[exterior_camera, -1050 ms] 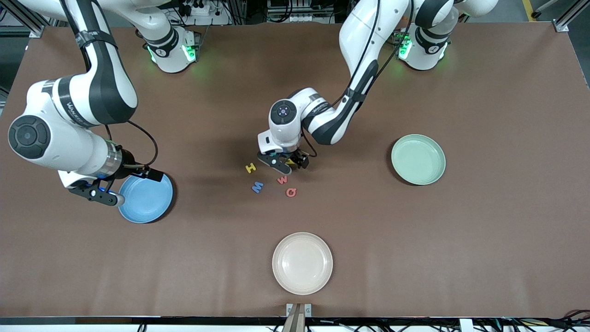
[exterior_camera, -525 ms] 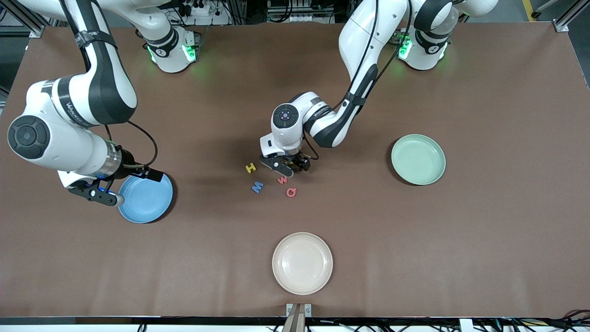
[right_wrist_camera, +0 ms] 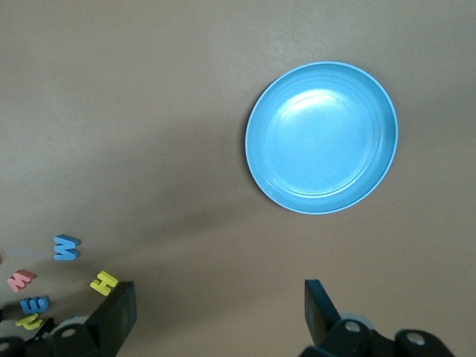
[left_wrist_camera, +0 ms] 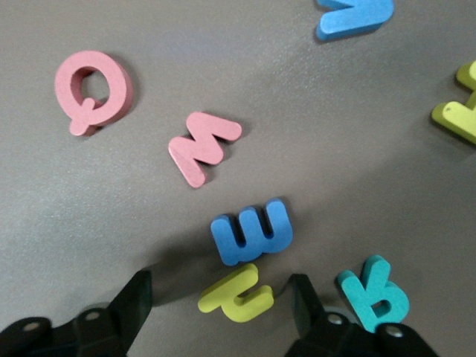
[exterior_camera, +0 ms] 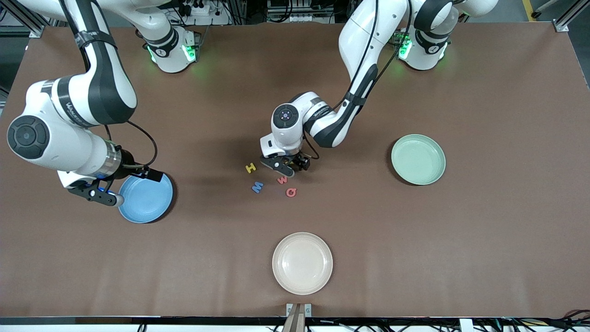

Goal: Sort uppercase to blue plate, lowercase to green plate
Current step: 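Lower the left gripper and grasp the yellow lowercase h letter, then carry the yellow h to the green plate while the right gripper reaches letters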

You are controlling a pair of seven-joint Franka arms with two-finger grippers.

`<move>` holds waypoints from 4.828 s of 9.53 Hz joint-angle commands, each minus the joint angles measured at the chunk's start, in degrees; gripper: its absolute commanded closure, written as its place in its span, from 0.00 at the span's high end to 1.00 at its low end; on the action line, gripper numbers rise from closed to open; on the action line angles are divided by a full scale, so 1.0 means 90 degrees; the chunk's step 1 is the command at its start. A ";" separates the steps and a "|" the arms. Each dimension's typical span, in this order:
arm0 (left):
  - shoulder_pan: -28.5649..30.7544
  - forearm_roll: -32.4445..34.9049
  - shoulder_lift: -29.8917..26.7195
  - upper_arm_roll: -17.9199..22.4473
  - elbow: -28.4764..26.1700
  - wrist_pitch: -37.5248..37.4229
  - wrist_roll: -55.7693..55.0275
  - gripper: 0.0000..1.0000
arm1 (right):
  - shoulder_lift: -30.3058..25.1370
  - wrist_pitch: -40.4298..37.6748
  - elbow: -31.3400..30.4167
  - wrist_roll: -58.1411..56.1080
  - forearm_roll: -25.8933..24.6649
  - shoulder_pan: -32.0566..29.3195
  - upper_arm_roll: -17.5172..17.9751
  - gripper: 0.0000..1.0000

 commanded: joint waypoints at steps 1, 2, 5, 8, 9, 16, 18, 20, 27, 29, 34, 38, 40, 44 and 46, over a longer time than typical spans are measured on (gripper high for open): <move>-0.0042 0.0039 -0.0017 0.0023 -0.0106 0.0001 -0.0152 0.75 | 0.0057 -0.0077 0.0145 -0.0024 0.0119 -0.0104 0.0041 1.00; -0.0042 0.0039 -0.0007 0.0023 -0.0116 0.0001 -0.0220 0.72 | 0.0057 -0.0077 0.0145 -0.0024 0.0119 -0.0105 0.0041 1.00; -0.0061 0.0039 -0.0007 0.0023 -0.0116 -0.0009 -0.0328 0.68 | 0.0057 -0.0087 0.0154 -0.0034 0.0119 -0.0114 0.0041 1.00; -0.0071 0.0049 0.0003 0.0023 -0.0116 -0.0009 -0.0328 0.59 | 0.0057 -0.0087 0.0154 -0.0025 0.0119 -0.0134 0.0041 1.00; -0.0071 0.0049 0.0003 0.0023 -0.0116 -0.0009 -0.0328 0.57 | 0.0057 -0.0087 0.0164 -0.0024 0.0119 -0.0134 0.0041 1.00; -0.0130 0.0039 0.0042 0.0004 -0.0116 -0.0009 -0.0377 0.48 | 0.0057 -0.0067 0.0262 -0.0024 0.0129 -0.0163 0.0041 1.00; -0.0130 0.0049 0.0042 0.0004 -0.0116 -0.0009 -0.0367 0.38 | 0.0057 -0.0067 0.0272 -0.0024 0.0129 -0.0163 0.0041 1.00; -0.0130 0.0049 0.0042 -0.0006 -0.0116 -0.0009 -0.0377 0.33 | 0.0057 -0.0067 0.0281 -0.0024 0.0129 -0.0154 0.0041 1.00; 0.0201 -0.0029 -0.0426 -0.0006 -0.0165 -0.0769 0.0012 0.15 | 0.0047 -0.0077 0.0320 -0.0005 0.0129 -0.0144 0.0041 1.00; 0.0426 -0.0029 -0.0621 0.0004 -0.0175 -0.1101 0.0334 0.15 | 0.0057 -0.0077 0.0359 0.0005 0.0129 -0.0095 0.0041 1.00; 0.1265 0.0126 -0.1792 0.0101 -0.1255 -0.1591 0.1701 0.15 | 0.0232 0.0011 0.0369 0.0383 0.0100 0.0236 0.0051 1.00; 0.2172 0.0389 -0.2710 0.0102 -0.3177 -0.0258 0.2733 0.15 | 0.0905 0.0147 0.0992 0.1632 0.0090 0.0919 0.0051 1.00; 0.2856 0.0390 -0.2945 0.0092 -0.4145 0.0740 0.3711 0.15 | 0.1237 0.0458 0.1121 0.2093 0.0090 0.1212 0.0051 1.00; 0.3572 0.0381 -0.3609 0.0102 -0.4345 0.0033 0.4897 0.10 | 0.1863 0.1454 0.1121 0.3118 0.0090 0.1779 0.0051 1.00; 0.3649 0.0352 -0.3601 0.0092 -0.4645 0.0127 0.4877 0.10 | 0.2126 0.1786 0.1121 0.3373 0.0081 0.1974 0.0051 1.00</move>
